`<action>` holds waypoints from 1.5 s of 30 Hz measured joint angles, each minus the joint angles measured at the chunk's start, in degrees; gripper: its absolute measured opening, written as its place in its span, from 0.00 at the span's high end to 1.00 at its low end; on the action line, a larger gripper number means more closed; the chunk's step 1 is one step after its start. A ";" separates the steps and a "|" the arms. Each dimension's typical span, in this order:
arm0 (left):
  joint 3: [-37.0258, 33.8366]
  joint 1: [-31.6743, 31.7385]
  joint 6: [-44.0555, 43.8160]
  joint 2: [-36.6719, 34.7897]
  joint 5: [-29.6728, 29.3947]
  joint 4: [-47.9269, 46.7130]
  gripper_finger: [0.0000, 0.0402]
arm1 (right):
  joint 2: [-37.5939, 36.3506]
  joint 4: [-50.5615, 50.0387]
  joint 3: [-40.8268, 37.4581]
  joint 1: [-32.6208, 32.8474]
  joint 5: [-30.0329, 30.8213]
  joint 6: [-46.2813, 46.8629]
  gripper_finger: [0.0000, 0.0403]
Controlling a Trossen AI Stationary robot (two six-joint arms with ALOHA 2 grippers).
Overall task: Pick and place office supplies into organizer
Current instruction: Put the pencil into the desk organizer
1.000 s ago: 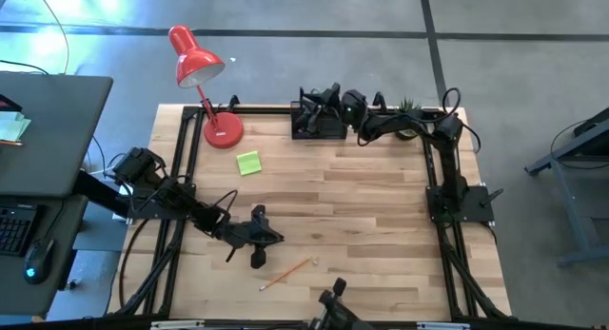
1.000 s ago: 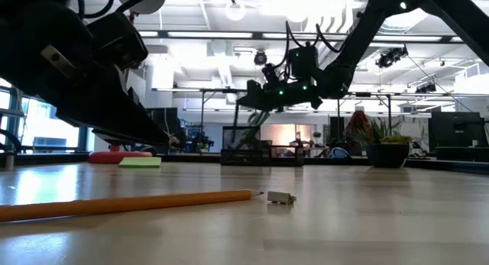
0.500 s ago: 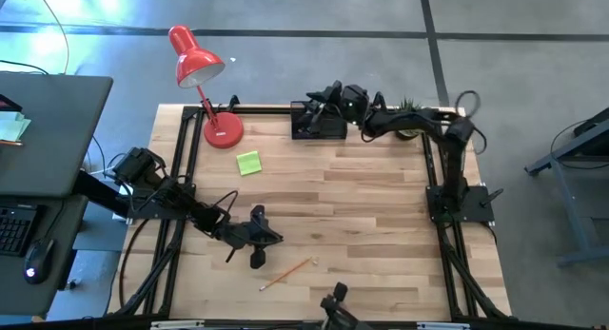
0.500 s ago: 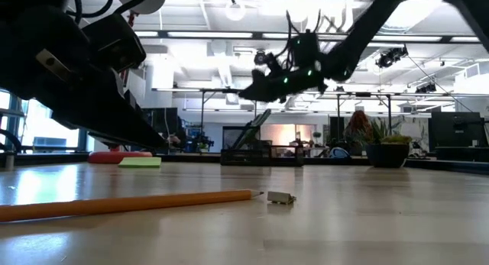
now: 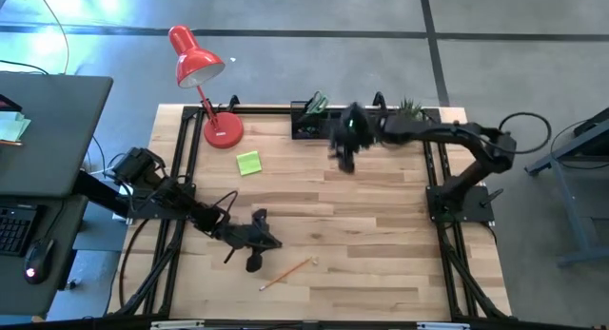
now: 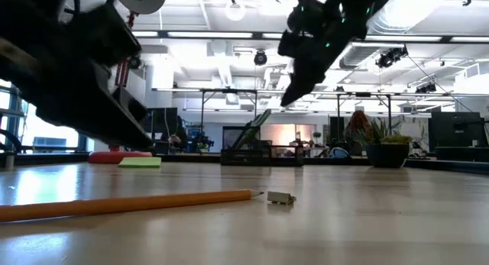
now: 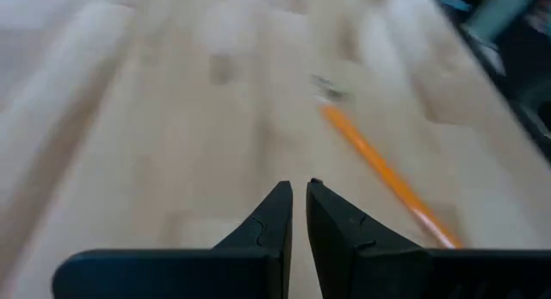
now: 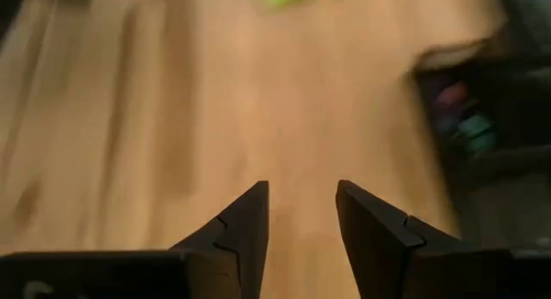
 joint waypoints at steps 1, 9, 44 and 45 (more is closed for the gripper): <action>0.38 -0.44 1.40 -0.18 1.31 -0.12 0.94 | -0.24 -2.07 -0.01 2.41 1.72 -0.21 0.68; 14.31 -3.99 5.63 -0.25 8.31 -24.08 0.94 | -0.38 -4.96 -0.05 17.73 8.55 4.57 0.68; 43.93 -5.40 -27.80 12.20 18.18 -65.65 0.94 | -0.06 -11.88 -13.84 37.36 32.56 29.96 0.68; 43.92 -5.43 -27.91 12.20 18.15 -65.54 0.94 | -0.08 -11.78 -14.02 37.35 32.56 30.16 0.68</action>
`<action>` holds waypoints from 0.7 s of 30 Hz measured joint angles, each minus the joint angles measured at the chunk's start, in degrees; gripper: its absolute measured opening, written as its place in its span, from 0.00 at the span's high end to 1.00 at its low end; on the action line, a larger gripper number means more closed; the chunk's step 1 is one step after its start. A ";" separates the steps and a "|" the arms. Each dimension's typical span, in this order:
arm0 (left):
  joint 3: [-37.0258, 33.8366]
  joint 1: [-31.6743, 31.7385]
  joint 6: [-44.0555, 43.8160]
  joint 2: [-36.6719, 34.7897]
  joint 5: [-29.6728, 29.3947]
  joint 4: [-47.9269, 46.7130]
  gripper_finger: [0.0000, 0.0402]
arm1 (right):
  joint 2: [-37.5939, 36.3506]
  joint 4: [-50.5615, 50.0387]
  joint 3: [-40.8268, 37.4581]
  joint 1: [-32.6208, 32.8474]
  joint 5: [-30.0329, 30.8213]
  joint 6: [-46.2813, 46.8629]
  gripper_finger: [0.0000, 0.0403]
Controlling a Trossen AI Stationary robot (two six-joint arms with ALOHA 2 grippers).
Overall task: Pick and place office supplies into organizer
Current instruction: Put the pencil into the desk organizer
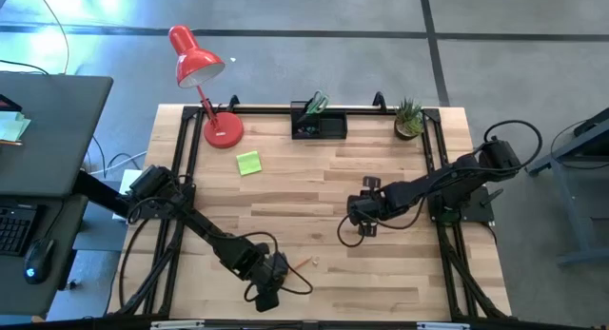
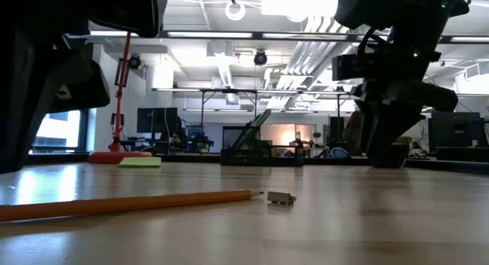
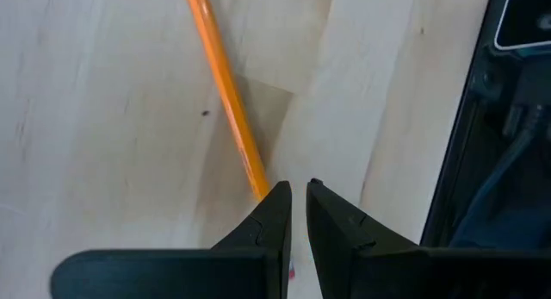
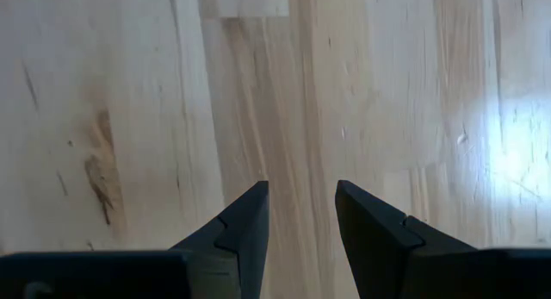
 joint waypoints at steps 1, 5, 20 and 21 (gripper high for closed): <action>0.01 0.02 -0.12 0.00 -0.21 0.01 0.94 | 0.00 -0.05 -0.08 -0.01 0.00 0.21 0.68; -0.03 0.04 -1.36 1.21 -0.87 -0.90 0.93 | 0.00 1.11 -0.08 -0.01 0.00 0.23 0.68; 0.10 -0.07 -4.31 2.84 -3.11 -2.76 0.68 | 0.01 3.78 -0.06 0.54 -0.48 -0.07 0.68; 0.11 -0.08 -4.08 2.84 -3.51 -2.97 0.68 | 0.00 3.84 -0.06 0.64 -0.50 -0.12 0.68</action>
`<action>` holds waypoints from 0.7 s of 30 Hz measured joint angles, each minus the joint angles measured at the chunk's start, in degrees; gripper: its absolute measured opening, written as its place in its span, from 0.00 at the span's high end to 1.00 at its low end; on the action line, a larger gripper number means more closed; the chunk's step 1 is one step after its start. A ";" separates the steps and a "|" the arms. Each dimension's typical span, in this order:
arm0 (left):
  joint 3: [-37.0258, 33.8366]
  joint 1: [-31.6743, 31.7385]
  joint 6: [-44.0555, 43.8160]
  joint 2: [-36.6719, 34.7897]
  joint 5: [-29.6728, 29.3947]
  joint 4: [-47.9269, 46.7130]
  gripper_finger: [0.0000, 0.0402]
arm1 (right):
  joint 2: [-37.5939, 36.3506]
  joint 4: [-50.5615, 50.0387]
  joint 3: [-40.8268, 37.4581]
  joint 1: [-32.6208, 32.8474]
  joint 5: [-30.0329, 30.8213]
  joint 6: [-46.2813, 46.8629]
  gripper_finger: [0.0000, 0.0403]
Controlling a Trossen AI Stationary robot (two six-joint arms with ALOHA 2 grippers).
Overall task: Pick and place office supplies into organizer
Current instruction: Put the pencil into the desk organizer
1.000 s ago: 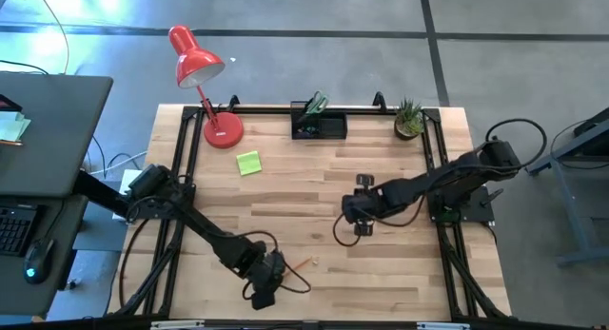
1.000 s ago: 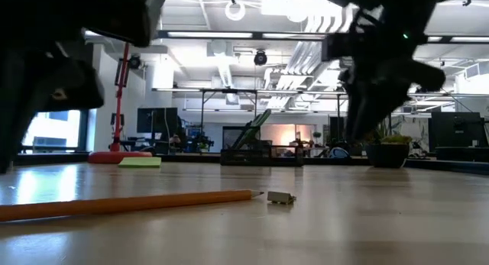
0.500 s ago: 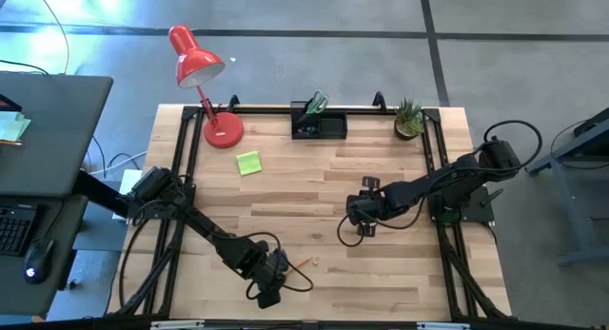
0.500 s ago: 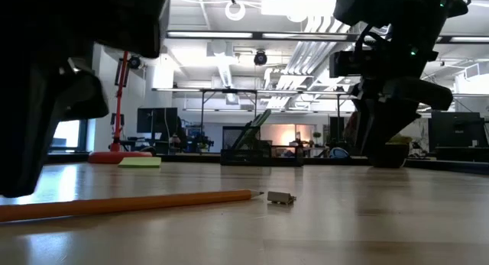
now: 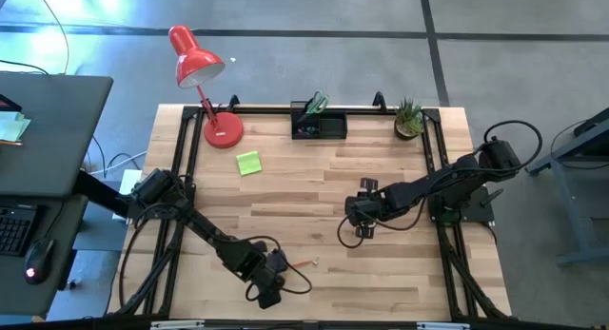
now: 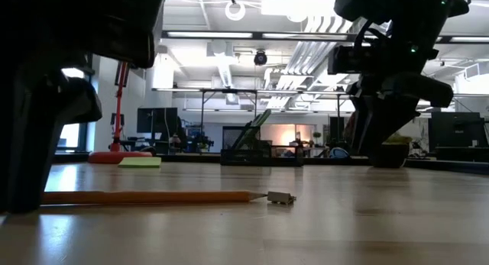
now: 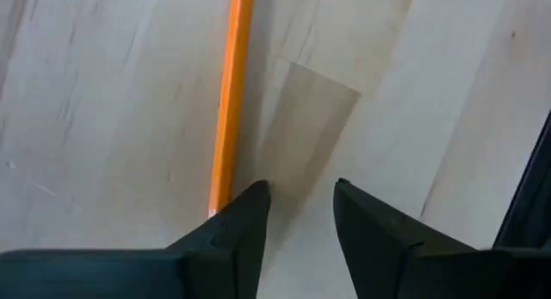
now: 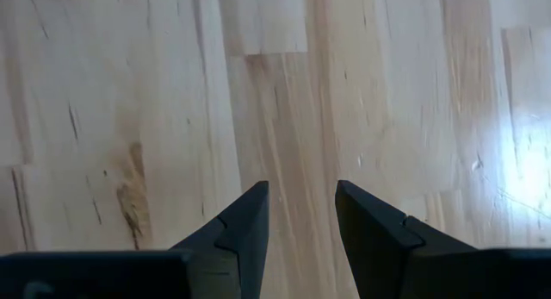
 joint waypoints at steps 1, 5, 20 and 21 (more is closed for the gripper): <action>0.01 -0.01 0.56 0.00 -0.20 -0.22 0.69 | 0.00 0.10 0.00 0.12 0.00 -0.07 0.68; 2.03 0.00 6.68 0.23 -0.21 -4.04 0.73 | 0.02 0.33 0.00 0.54 -0.13 -0.17 0.68; 6.42 0.05 16.48 0.23 -6.94 -13.49 0.73 | 0.00 0.68 0.00 1.80 0.66 -0.06 0.68; 5.68 0.11 16.36 0.55 -6.92 -13.05 0.72 | 0.00 0.71 0.00 1.96 0.95 -0.05 0.68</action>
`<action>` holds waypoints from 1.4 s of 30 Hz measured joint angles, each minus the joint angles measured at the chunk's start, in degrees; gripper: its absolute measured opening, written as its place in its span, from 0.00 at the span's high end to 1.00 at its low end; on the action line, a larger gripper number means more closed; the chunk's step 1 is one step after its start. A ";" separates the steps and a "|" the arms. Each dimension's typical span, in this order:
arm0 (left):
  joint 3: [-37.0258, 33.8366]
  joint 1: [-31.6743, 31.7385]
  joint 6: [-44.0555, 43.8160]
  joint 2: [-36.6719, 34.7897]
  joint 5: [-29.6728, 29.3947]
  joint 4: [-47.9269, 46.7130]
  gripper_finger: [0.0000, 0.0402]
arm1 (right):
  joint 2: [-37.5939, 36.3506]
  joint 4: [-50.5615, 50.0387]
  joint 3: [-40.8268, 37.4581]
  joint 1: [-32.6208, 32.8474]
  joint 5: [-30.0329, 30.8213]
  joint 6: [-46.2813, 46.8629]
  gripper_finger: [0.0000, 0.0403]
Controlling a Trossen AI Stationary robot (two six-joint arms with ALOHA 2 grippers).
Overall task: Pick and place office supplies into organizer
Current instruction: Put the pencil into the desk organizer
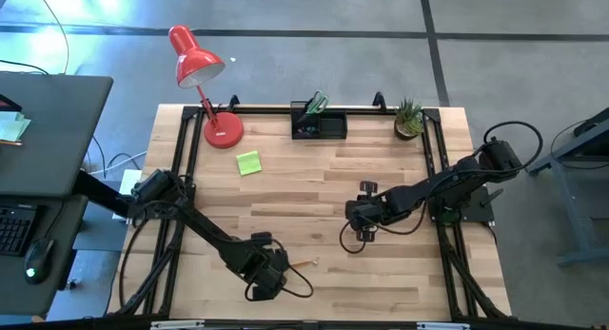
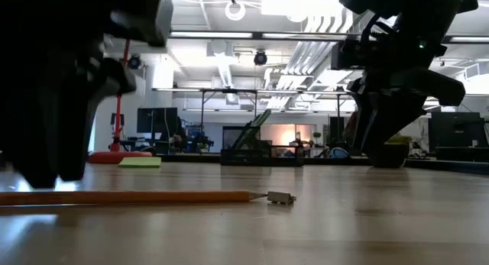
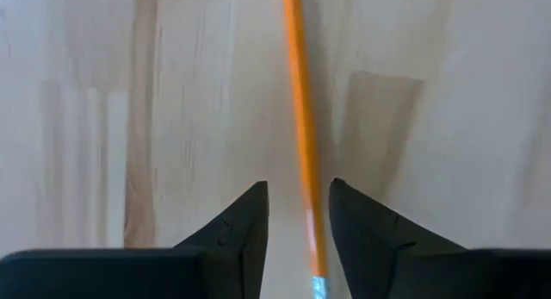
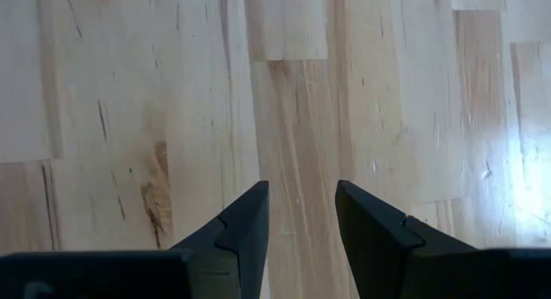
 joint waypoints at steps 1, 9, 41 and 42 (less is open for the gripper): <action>-0.68 0.02 -0.07 0.31 0.30 1.03 0.72 | 0.02 0.05 0.00 0.11 0.18 0.02 0.68; -2.06 0.04 -0.10 2.34 2.80 3.93 0.75 | 0.00 1.15 0.00 0.39 0.19 -0.17 0.68; -0.41 2.38 70.63 3.10 -48.03 2.97 0.99 | 0.08 47.85 -9.73 -9.52 -25.98 2.98 0.68; -0.41 2.57 73.92 3.10 -48.19 3.86 1.00 | 0.22 49.40 -9.73 -10.29 -25.96 3.58 0.68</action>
